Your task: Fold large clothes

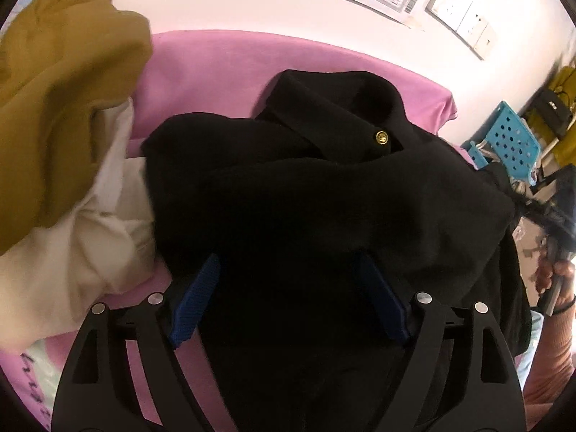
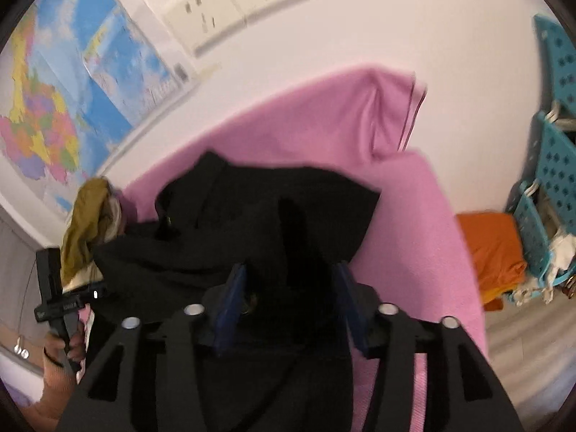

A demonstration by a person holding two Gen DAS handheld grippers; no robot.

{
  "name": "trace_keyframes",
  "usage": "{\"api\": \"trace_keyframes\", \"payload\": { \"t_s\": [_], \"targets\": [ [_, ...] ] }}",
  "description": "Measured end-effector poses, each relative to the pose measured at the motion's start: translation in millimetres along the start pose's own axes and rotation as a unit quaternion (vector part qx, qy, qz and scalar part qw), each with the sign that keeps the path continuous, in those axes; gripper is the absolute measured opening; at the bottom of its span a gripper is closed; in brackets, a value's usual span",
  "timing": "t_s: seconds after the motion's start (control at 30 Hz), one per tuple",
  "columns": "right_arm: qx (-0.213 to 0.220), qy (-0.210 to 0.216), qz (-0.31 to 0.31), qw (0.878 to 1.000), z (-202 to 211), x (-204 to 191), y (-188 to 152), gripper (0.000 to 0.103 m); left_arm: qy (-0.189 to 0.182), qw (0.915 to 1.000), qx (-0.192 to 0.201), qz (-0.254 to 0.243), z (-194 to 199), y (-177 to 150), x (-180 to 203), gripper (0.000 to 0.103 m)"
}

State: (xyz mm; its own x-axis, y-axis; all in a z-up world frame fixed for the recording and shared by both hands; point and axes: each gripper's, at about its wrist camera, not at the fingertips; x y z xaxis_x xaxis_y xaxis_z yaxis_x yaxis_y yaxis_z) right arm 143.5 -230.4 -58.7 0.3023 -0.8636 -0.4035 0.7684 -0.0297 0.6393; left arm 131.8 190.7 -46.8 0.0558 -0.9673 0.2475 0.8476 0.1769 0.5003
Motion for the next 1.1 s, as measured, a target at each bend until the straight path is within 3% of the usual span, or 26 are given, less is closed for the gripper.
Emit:
{"api": "trace_keyframes", "payload": {
  "t_s": [0.13, 0.2, 0.33, 0.43, 0.53, 0.6, 0.73, 0.83, 0.93, 1.0, 1.1],
  "targets": [
    [0.053, -0.002, 0.06, 0.997, 27, -27, -1, 0.056, -0.041, 0.9984, 0.037, -0.015, 33, 1, 9, 0.08],
    [0.054, 0.009, 0.102, 0.993, 26, -45, -1, 0.056, -0.036, 0.9975, 0.05, -0.036, 41, 5, 20, 0.082],
    [0.019, -0.001, 0.176, 0.984, -9, -79, 0, 0.054, -0.037, 0.9964, 0.044, -0.063, 25, 18, 40, 0.082],
    [-0.016, -0.037, 0.179, 0.983, -53, -75, 6, 0.046, -0.017, 0.998, 0.015, -0.058, -2, 22, 40, 0.08],
    [-0.042, -0.082, 0.156, 0.983, -80, -56, 12, 0.039, -0.034, 0.9989, -0.012, -0.031, -20, 17, 24, 0.084],
    [-0.039, -0.095, 0.147, 0.984, -88, -45, 15, 0.049, -0.044, 0.9989, -0.013, -0.014, -22, 14, 12, 0.09],
    [-0.026, -0.108, 0.165, 0.98, -75, -54, 12, 0.059, -0.041, 0.999, -0.015, -0.003, -17, 8, 4, 0.09],
    [0.009, -0.071, 0.175, 0.982, -42, -69, 11, 0.06, -0.026, 0.9996, -0.003, -0.011, -3, 5, 8, 0.088],
    [0.02, -0.032, 0.193, 0.98, -28, -87, 7, 0.061, -0.039, 0.9988, 0.02, -0.022, 14, 4, 13, 0.088],
    [0.001, -0.01, 0.214, 0.977, -35, -100, 2, 0.061, -0.036, 0.9982, 0.028, -0.039, 18, 3, 19, 0.089],
    [-0.054, -0.029, 0.225, 0.972, -69, -102, -4, 0.061, -0.036, 0.9988, 0.008, -0.032, 7, -1, 17, 0.089]
  ]
}}
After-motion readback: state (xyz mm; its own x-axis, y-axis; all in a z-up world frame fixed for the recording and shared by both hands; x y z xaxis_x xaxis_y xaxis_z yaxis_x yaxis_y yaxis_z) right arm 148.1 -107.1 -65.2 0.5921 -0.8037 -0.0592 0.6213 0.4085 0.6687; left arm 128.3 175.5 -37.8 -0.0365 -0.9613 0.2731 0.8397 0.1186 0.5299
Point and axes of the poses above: each gripper's, at about its wrist camera, not at the fingertips, and z roughly against the way its jaws point, x to its right, y to its top, and after that the axes turned 1 degree about -x, right-handed
